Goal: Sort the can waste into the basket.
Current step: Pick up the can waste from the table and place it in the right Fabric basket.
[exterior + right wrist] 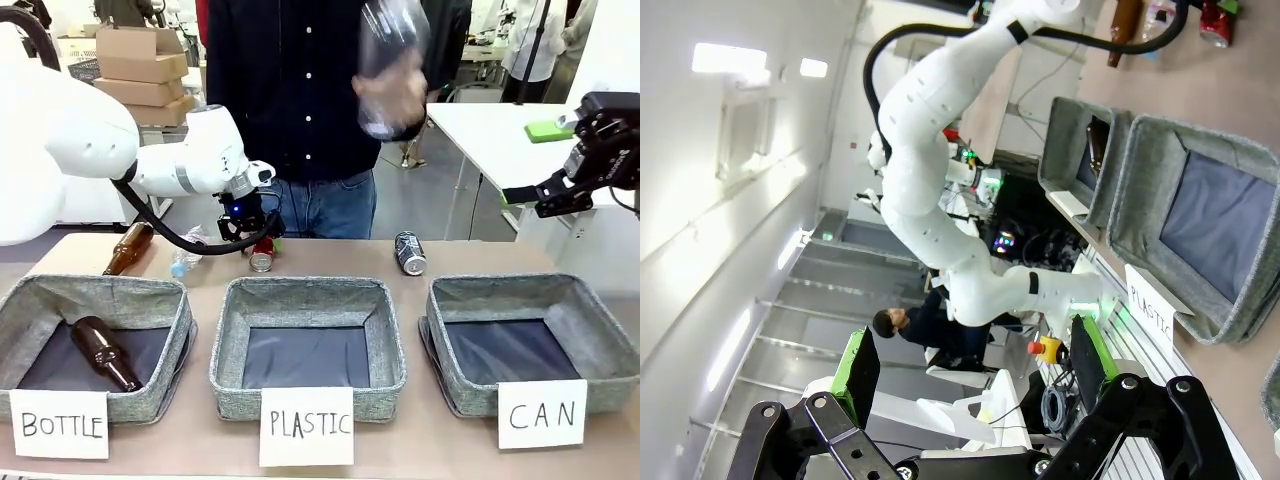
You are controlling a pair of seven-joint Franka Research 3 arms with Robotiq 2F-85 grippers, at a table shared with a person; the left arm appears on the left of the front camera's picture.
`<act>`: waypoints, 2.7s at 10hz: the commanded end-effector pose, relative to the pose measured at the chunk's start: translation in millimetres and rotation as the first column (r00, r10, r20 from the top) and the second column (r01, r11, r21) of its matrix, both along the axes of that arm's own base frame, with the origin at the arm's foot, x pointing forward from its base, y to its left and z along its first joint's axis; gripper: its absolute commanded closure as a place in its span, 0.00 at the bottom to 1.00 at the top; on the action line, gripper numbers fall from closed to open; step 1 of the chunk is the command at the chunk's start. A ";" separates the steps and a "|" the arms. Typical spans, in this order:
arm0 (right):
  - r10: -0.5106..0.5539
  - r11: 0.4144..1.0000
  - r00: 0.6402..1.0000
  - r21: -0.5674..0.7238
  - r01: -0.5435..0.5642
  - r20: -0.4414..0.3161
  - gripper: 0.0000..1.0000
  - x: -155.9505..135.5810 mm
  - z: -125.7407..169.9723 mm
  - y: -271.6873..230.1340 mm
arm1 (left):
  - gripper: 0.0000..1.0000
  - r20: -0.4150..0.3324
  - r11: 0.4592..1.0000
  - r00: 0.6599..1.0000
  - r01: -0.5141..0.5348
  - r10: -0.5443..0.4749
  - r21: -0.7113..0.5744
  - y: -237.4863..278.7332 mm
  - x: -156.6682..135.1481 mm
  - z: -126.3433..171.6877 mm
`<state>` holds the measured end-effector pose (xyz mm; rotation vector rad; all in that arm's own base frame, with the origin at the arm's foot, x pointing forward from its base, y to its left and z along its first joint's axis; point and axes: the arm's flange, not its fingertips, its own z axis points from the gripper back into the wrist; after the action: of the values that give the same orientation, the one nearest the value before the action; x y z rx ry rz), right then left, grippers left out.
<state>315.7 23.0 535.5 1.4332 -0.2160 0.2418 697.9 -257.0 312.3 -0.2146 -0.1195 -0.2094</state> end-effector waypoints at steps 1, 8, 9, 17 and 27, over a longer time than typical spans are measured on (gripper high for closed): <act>-0.002 1.000 1.000 0.026 0.001 0.027 0.00 2.6 1.4 2.4 | 0.56 0.010 0.997 0.999 -0.046 0.046 0.056 -3.9 3.7 2.1; -0.002 1.000 1.000 0.026 0.001 0.027 0.00 2.6 1.4 2.4 | 1.00 0.042 0.995 0.997 -0.070 0.067 0.068 8.4 1.9 15.2; -0.002 1.000 1.000 0.026 0.001 0.027 0.00 2.6 1.4 2.4 | 1.00 0.043 0.996 0.996 -0.079 0.077 0.049 13.5 1.7 18.7; -0.002 1.000 1.000 0.026 0.001 0.027 0.00 2.6 1.4 2.4 | 1.00 0.243 0.651 0.689 0.725 -0.683 -0.226 99.1 -238.3 194.4; -0.070 0.981 0.995 -0.175 0.082 0.071 0.00 -8.7 10.9 -3.7 | 0.59 0.261 0.303 0.298 0.953 -0.918 -0.019 1.1 -315.8 186.9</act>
<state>314.4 20.3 537.2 1.3792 -0.2360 0.2395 369.7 -203.8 497.7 -0.4970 -0.1749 -1.3355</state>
